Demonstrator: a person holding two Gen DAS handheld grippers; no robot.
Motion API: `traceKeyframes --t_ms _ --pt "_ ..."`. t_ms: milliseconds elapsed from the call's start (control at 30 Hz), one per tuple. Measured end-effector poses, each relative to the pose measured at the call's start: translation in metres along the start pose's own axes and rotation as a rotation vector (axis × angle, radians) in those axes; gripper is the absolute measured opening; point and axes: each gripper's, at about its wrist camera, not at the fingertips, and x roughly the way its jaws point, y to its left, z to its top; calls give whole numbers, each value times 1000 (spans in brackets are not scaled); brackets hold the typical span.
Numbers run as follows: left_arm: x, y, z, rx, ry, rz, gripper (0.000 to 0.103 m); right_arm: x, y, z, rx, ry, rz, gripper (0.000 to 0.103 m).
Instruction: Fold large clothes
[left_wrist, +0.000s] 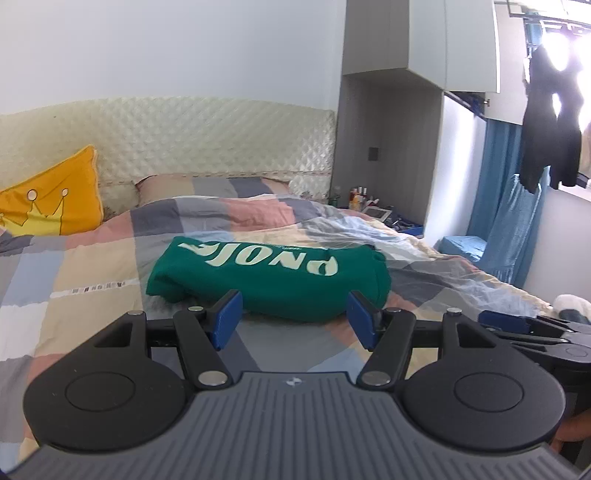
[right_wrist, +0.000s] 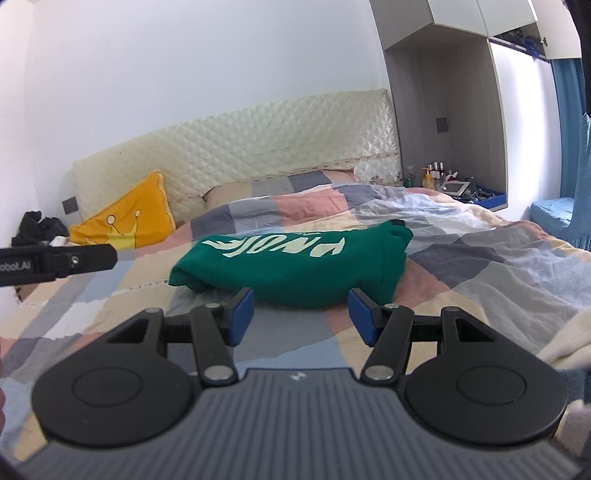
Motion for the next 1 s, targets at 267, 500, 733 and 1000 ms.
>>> traceKeyframes --t_ms 267,500,733,1000 --pt "6 8 -12 -13 9 12 68 3 5 -3 -31 9 -17 60" --pt "2 9 -21 -17 0 20 68 2 6 -3 -34 6 -20 60" --pt "-1 4 -25 -6 1 29 68 1 4 -2 -29 7 -19 60" --pt "-1 4 -27 -10 7 31 68 2 1 -1 -21 8 -22 60"
